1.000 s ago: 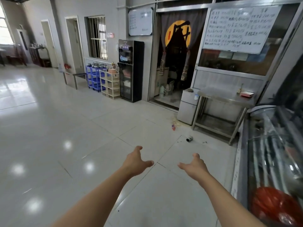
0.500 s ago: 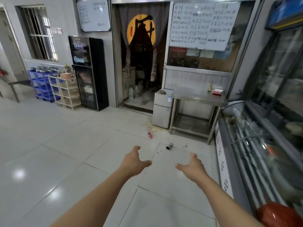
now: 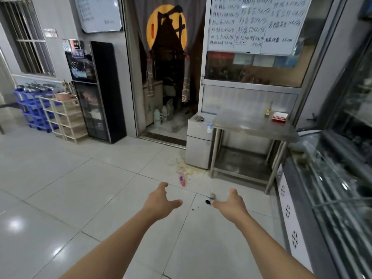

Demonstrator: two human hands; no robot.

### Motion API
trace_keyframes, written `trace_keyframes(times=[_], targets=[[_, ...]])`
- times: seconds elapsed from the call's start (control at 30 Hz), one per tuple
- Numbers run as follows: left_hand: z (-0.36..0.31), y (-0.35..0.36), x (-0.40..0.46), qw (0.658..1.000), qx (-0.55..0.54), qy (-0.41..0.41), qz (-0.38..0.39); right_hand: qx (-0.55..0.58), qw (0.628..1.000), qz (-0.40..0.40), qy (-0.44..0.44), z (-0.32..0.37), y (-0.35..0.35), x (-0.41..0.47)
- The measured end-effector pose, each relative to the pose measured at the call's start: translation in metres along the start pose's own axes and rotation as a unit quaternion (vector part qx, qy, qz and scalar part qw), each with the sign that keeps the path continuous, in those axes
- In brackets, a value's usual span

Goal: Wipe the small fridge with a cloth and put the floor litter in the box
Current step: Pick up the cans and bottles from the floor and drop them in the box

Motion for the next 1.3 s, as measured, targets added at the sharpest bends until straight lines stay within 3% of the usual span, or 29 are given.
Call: trace_keyframes(times=[0.33,0.6,0.9,1.3], targets=[[-0.014,-0.030,0.236,1.000,-0.006,0.011,0.019,-0.003,0.999,-0.027,0.042,0.066,0.028,0.205],[-0.030,-0.044,0.412,0.996,0.019,0.009,0.090,0.025,0.991,-0.059,0.119,0.108,0.045,0.343],[-0.056,0.000,0.583,0.987,0.050,0.015,0.154,0.022,0.982,-0.067,0.176,0.111,0.052,0.496],[-0.078,0.075,0.795,0.970,0.108,-0.037,0.213,0.066,0.971,-0.029,0.228,0.094,0.063,0.717]])
Point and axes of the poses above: each hand's wrist, its own x-axis towards the middle knuckle, its own y-axis out of the palm, z = x × y, the point moved 6 cm from there along x, towards the middle knuckle, and after that the axes turned 1 degree about -x, right-handed, at the moved point
